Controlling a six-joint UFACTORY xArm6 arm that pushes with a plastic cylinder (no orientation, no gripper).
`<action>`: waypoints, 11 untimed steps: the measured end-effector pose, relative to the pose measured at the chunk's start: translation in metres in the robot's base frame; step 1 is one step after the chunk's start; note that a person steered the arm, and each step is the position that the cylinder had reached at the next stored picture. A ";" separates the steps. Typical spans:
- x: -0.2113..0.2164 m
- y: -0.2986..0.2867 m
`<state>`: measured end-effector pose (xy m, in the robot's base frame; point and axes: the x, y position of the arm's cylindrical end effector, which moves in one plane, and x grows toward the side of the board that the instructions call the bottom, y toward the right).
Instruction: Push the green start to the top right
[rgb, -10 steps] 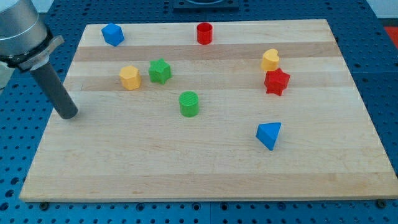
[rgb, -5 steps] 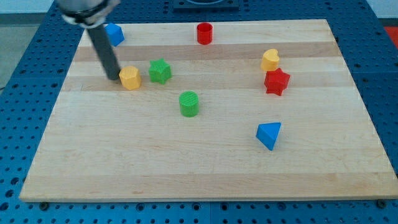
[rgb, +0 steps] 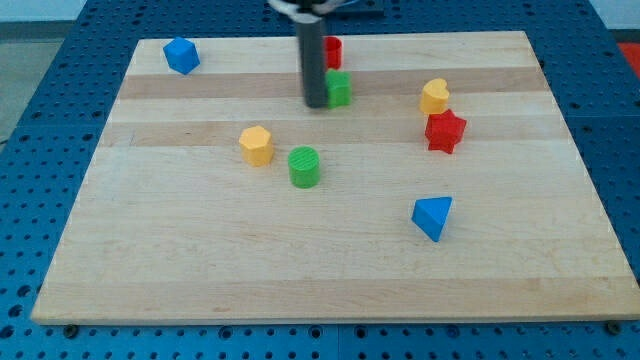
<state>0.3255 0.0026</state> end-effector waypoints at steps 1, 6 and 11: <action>-0.024 0.021; -0.076 0.087; -0.050 0.130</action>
<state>0.2758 0.1324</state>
